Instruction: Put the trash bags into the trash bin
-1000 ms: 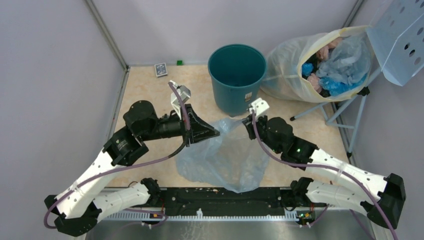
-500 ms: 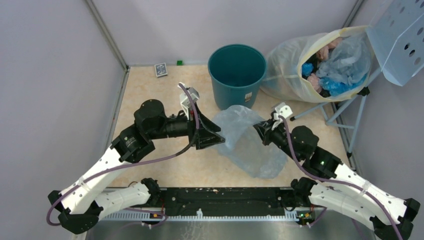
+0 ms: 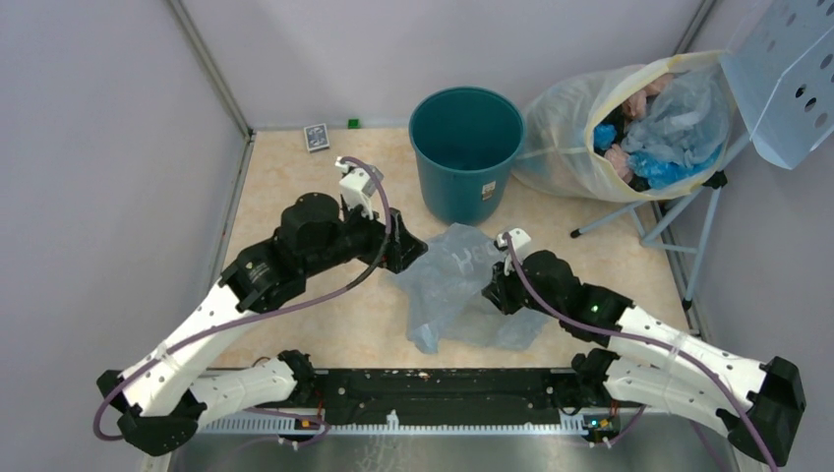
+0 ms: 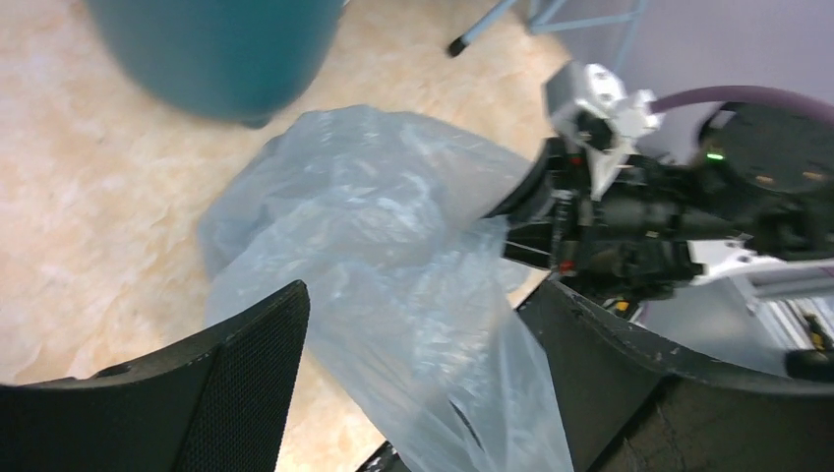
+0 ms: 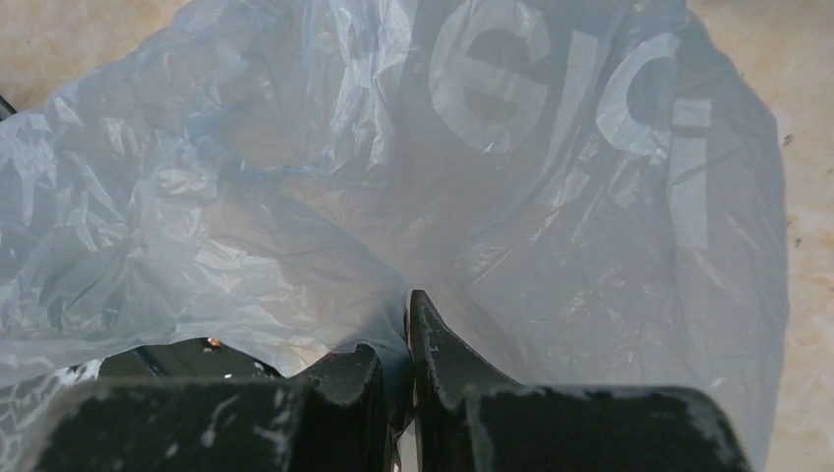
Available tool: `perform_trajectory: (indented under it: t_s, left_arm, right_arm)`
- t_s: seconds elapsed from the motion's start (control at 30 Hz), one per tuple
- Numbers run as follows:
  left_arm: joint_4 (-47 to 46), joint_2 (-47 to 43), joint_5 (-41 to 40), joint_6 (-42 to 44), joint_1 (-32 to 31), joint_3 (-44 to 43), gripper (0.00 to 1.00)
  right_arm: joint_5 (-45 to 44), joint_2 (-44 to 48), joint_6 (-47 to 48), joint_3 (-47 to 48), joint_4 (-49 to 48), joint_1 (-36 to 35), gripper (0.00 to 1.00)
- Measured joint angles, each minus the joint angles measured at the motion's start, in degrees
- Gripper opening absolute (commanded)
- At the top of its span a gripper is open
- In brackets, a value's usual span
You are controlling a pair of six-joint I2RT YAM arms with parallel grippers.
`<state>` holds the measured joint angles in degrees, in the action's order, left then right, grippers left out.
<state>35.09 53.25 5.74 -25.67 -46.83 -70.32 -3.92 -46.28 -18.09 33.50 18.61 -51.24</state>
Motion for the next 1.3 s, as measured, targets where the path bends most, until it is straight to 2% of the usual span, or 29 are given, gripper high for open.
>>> perform_trajectory:
  t_s: [0.1,0.2,0.4,0.47,0.6,0.67,0.83,1.0,1.1,1.2,1.3]
  left_arm:
    - [-0.3,2.2,-3.2,-0.2,0.4,2.4,0.90]
    - [-0.7,4.6,-5.2,-0.2,1.4,5.2,0.85]
    - [-6.3,8.0,-2.4,-2.1,7.8,12.8,0.78]
    - [-8.6,7.9,-0.2,-3.5,10.6,16.2,0.82]
    - [-12.1,6.6,3.4,-6.6,13.1,22.2,0.96]
    - [-14.9,5.2,6.8,-8.3,13.1,24.9,0.95]
    - [-22.6,1.7,15.1,-13.4,12.9,30.8,0.83]
    - [-30.3,-0.5,18.9,-16.8,10.9,37.7,0.79]
    - [-36.6,1.1,18.5,-18.5,6.3,44.1,0.82]
    - [-37.7,4.5,14.8,-19.0,-0.2,47.8,0.88]
    - [-37.7,5.3,11.1,-19.1,-4.0,48.9,0.92]
  right_arm:
    - [1.1,-0.3,-2.0,-0.3,1.2,0.0,0.13]
    - [1.6,-0.9,-4.0,-0.3,2.6,0.0,0.20]
    - [2.8,-1.5,-6.7,0.3,7.4,0.0,0.57]
    - [2.7,-1.2,-7.3,1.6,10.0,0.0,0.65]
    - [2.4,1.0,-8.0,6.4,13.7,0.0,0.74]
    - [1.9,2.1,-8.0,9.3,15.3,0.0,0.77]
    - [-0.6,2.6,-7.9,17.0,18.1,0.0,0.80]
    - [-3.4,0.0,-7.3,22.3,19.0,0.0,0.81]
    - [-5.2,-3.5,-7.0,24.0,18.1,0.0,0.81]
    - [-6.2,-9.1,-7.0,24.4,16.0,0.1,0.81]
    - [-6.5,-15.6,-7.1,23.9,15.2,0.1,0.81]
